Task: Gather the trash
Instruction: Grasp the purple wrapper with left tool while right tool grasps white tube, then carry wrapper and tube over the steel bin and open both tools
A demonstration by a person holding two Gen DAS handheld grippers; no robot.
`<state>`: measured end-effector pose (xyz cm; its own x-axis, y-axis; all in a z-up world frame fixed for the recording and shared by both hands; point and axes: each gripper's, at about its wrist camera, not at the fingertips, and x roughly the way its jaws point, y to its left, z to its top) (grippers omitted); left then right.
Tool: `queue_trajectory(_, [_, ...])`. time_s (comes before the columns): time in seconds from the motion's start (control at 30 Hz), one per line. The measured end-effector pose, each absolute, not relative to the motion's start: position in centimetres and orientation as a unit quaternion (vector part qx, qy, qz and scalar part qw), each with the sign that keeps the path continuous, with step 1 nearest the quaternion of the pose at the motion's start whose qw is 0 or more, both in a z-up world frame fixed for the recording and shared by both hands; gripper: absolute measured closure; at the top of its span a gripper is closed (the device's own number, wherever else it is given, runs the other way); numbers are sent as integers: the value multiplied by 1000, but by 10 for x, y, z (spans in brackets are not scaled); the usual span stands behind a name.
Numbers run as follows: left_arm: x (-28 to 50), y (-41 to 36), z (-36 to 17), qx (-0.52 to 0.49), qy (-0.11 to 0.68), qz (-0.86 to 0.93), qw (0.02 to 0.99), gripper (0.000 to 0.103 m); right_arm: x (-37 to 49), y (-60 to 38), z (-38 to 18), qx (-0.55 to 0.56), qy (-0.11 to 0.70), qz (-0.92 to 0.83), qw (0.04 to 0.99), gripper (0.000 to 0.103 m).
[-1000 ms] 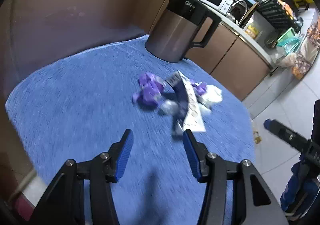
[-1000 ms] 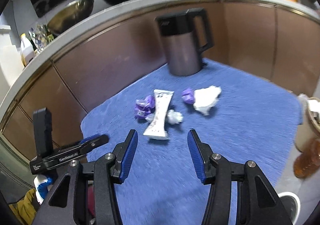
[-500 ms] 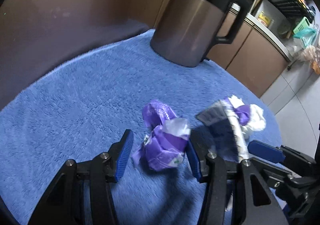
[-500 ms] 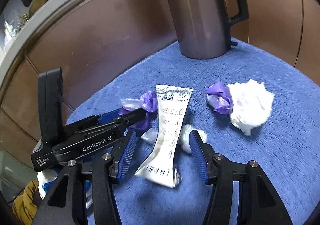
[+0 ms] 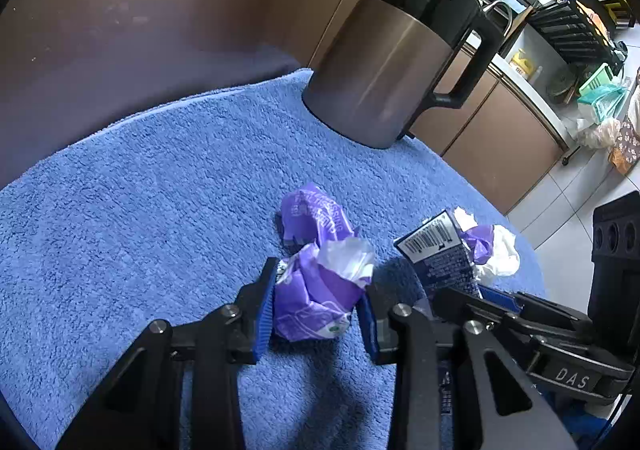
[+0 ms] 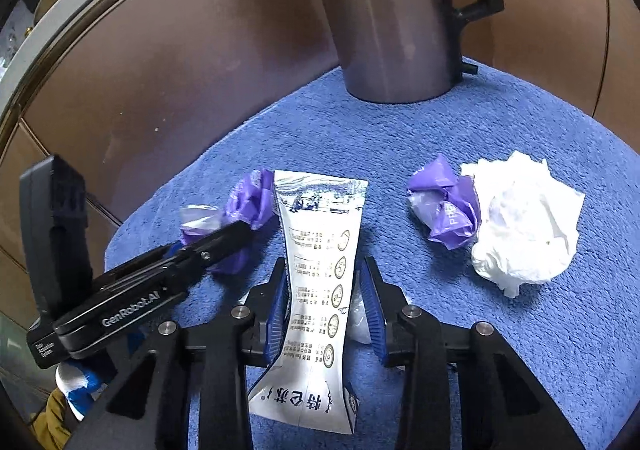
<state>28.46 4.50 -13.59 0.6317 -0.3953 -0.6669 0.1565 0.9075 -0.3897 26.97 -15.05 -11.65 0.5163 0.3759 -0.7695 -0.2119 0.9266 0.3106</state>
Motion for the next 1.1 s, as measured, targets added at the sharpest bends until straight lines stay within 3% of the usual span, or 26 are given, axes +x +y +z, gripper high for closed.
queue_trajectory(0.2, [282,43,-132,-136,393,-144,898,71,265,-161,-109,120,436,176,874,72])
queue_trajectory(0.43, [258,35,-114,-106,387,-126,907,72,220,-188,-55,157,380,183,893,72])
queue_trajectory(1.1, [64,35,27,-51,299,-137,943,72,7,-257,83,166,235,143,947,72])
